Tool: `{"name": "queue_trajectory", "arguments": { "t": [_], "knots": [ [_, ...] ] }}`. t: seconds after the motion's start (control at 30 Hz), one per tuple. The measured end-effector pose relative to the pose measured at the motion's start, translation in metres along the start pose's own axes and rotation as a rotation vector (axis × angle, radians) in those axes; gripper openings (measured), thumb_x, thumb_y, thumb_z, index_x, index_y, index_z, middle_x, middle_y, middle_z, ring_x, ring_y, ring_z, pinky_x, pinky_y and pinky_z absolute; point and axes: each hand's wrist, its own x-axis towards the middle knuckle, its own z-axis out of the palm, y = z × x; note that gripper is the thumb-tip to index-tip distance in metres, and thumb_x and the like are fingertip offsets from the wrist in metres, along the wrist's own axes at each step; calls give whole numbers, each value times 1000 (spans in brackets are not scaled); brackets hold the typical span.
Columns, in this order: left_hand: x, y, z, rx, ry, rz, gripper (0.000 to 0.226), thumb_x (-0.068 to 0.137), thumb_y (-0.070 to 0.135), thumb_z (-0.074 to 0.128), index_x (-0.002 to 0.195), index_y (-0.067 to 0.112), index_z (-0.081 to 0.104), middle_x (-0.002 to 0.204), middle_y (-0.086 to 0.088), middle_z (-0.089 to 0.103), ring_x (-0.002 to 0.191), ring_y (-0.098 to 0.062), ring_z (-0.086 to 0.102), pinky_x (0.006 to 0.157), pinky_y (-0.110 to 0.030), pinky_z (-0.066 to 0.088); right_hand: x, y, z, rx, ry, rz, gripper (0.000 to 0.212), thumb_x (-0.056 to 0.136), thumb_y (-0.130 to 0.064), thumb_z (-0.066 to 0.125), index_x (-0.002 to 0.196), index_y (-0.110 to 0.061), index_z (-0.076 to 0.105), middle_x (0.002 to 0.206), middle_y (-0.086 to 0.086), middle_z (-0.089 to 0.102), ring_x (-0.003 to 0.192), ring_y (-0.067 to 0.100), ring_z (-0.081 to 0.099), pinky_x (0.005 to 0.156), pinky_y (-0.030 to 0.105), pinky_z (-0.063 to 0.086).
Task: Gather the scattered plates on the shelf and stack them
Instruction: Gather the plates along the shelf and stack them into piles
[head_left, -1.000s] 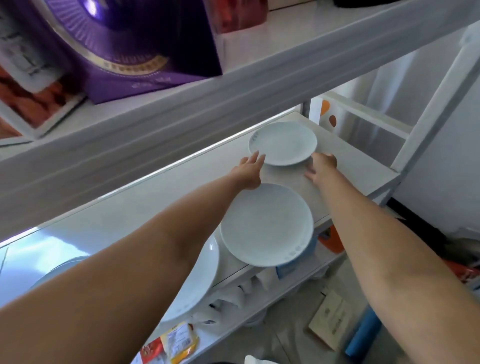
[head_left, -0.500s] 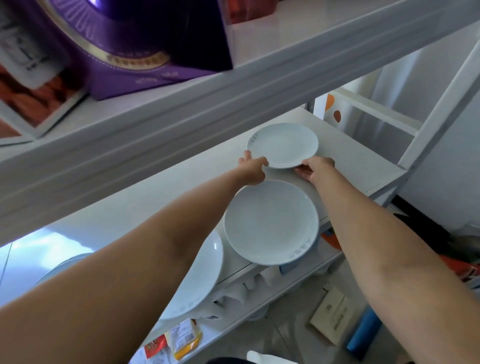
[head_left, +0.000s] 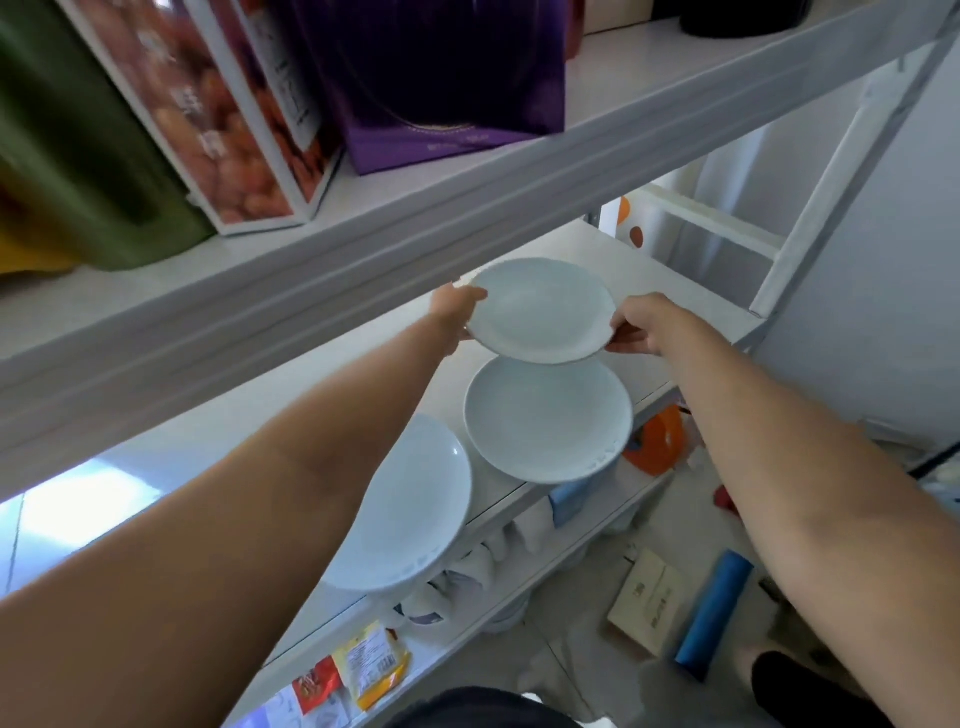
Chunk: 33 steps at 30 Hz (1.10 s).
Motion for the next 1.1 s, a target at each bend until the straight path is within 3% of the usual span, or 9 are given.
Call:
{"name": "queue_trajectory", "arguments": {
  "t": [0.13,0.3,0.43,0.57,0.73,0.8,0.87,1.0,1.1],
  "knots": [
    [-12,-18,-16,181,-110,-81,7,91,-3,48,88,3,51,87,-14,53,64,-23,55,64,-40,56,-22,17,-6,-172,9,17,17,89,15,39,93,3,50,71,17,53,61,24,54,43,28,55],
    [-25,-42,-24,407,-183,-72,26,94,2,48,117,-8,53,76,-14,57,60,-22,60,60,-32,56,-41,40,-7,-315,62,23,17,86,19,42,87,5,50,67,17,54,57,25,55,38,28,51],
    [-34,-53,-27,451,-178,-65,33,93,4,52,122,-12,51,97,-22,60,66,-28,62,61,-35,58,-50,50,-2,-324,82,17,20,86,20,44,75,4,50,71,18,56,49,24,60,32,24,48],
    [-39,-54,-30,524,-144,-27,31,91,8,55,117,-9,53,107,-21,58,63,-25,60,49,-27,56,-48,58,1,-399,170,-23,20,83,17,53,99,6,57,102,26,62,77,31,64,55,32,56],
    [-42,-59,-33,733,-121,28,25,92,8,50,113,-6,54,110,-20,56,84,-31,62,67,-32,56,-52,64,3,-491,215,-11,25,85,2,59,110,9,59,83,19,63,71,27,62,79,39,59],
    [-44,-61,-31,817,-111,46,31,93,8,44,118,-7,53,117,-20,57,85,-30,58,75,-34,55,-57,64,5,-510,236,-10,29,88,-11,60,112,6,57,96,19,64,77,27,62,84,39,58],
    [-47,-60,-27,808,-155,22,31,94,8,41,119,-6,51,112,-21,56,84,-30,54,76,-34,51,-61,63,8,-467,177,27,29,91,-18,57,112,1,56,107,18,63,89,29,62,85,41,57],
    [-52,-58,-22,630,-203,-47,23,94,5,40,114,-3,48,97,-16,53,86,-32,57,66,-32,52,-63,64,14,-270,59,139,35,95,-25,52,121,-1,53,104,16,62,87,29,60,64,39,54],
    [-54,-53,-24,499,-197,-57,27,93,3,44,119,-6,47,107,-18,54,92,-34,59,86,-41,56,-68,61,14,-252,72,132,31,96,-20,50,121,-2,53,91,14,60,78,27,59,73,40,52]
  ]
}}
